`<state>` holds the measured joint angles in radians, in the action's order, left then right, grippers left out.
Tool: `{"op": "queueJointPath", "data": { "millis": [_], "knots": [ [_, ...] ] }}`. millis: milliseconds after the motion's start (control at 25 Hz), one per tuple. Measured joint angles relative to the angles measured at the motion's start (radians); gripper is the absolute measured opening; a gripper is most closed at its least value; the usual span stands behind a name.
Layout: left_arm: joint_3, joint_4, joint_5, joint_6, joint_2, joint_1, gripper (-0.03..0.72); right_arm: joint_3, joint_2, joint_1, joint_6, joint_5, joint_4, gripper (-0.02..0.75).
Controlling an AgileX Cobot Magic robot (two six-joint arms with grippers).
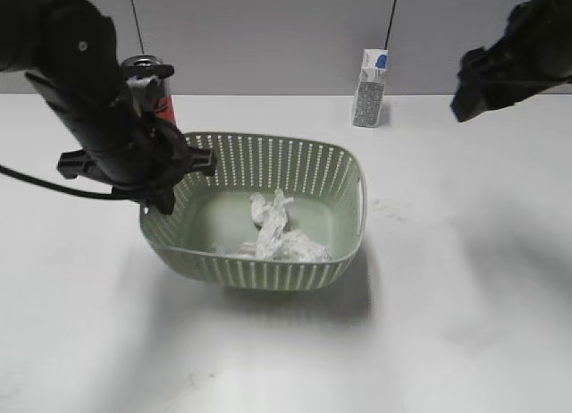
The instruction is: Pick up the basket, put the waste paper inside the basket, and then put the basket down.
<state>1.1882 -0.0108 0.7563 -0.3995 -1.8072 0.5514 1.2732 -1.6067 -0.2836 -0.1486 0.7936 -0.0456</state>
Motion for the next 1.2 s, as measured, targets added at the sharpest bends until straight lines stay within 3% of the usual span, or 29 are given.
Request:
{"op": "queueJointPath", "data": {
  "millis": [160,320,440,560,640,720,920,1200],
  "knots": [
    [0.157,-0.035,0.026,0.008,-0.127,-0.013,-0.001,0.000,0.043,0.086,0.004,0.082,0.012,0.571],
    [0.213,-0.073,0.032,0.015,-0.201,-0.015,0.033,-0.031,0.116,0.095,0.004,0.112,0.055,0.567],
    [0.218,-0.080,0.030,0.032,-0.210,-0.015,0.199,-0.075,0.187,0.095,0.004,0.112,0.064,0.567],
    [0.220,-0.085,0.034,0.073,-0.207,-0.015,0.440,-0.135,0.257,0.095,0.004,0.112,0.063,0.566],
    [0.220,-0.085,0.052,0.109,-0.198,-0.015,0.561,-0.178,0.305,0.095,0.004,0.112,0.058,0.563],
    [0.220,-0.086,0.076,0.146,-0.173,-0.022,0.621,-0.241,0.371,0.095,0.004,0.109,0.046,0.563],
    [0.220,-0.090,0.140,0.219,-0.072,-0.101,0.645,-0.416,0.565,0.095,0.004,0.094,0.026,0.563],
    [0.220,-0.075,0.283,0.363,0.078,-0.318,0.631,-0.702,0.882,0.095,0.004,0.097,0.022,0.563]
  ]
}}
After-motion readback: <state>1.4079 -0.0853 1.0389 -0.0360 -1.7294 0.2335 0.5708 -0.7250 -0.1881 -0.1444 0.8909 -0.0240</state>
